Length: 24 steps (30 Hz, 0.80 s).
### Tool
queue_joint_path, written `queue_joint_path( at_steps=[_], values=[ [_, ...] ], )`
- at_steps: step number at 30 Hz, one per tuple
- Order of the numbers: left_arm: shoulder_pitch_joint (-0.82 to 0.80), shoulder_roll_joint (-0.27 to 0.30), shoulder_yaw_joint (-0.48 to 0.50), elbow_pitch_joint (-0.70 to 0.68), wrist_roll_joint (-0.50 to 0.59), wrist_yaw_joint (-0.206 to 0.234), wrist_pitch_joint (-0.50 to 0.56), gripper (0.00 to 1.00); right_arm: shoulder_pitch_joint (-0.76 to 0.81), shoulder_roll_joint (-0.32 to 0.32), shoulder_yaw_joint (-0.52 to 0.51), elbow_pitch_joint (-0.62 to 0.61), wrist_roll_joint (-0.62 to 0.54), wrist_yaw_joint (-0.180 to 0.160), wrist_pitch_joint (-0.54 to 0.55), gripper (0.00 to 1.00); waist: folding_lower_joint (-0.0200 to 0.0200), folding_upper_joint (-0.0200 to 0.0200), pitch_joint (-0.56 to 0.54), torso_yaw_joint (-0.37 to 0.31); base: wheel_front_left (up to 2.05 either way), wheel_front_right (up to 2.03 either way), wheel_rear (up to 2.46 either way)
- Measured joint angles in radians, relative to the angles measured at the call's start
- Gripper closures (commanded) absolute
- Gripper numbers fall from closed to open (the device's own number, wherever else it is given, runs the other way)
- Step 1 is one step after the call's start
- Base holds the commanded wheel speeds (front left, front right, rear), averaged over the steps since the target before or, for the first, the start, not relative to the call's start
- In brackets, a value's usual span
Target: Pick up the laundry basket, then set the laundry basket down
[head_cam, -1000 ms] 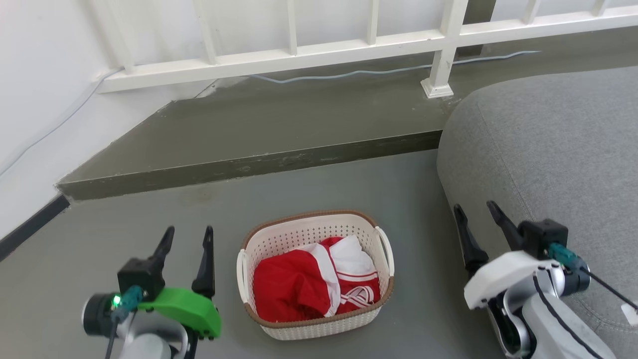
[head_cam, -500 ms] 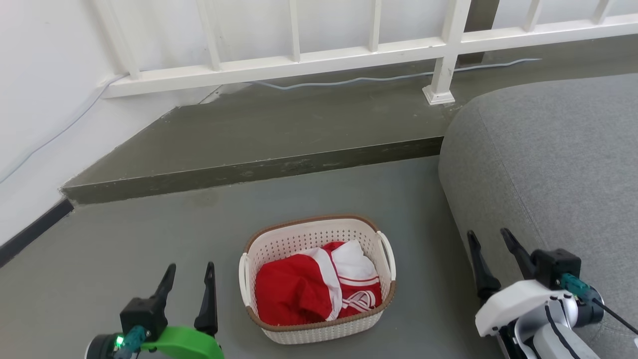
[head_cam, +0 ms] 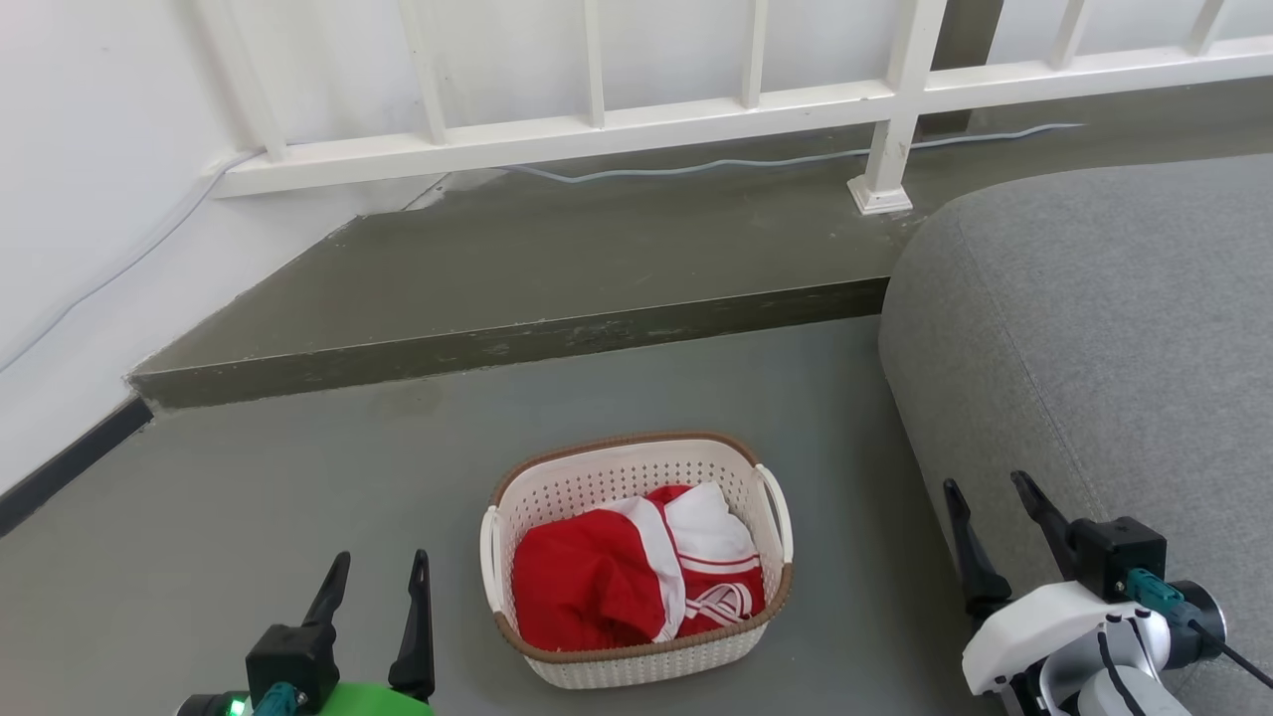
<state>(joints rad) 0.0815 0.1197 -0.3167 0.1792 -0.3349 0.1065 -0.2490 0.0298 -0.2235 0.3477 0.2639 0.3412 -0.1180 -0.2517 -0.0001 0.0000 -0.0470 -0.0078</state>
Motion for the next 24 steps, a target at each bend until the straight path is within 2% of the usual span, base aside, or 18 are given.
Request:
queue_joint_path(
  at_steps=[24],
  values=[
    [0.045,-0.009,0.009,-0.027,0.016,0.005,0.000,0.00,0.042,0.000,-0.011,-0.044,-0.027,-0.006,0.000,0.00,0.0000,0.0000,0.003,0.006,0.00,0.00,0.00]
  ],
)
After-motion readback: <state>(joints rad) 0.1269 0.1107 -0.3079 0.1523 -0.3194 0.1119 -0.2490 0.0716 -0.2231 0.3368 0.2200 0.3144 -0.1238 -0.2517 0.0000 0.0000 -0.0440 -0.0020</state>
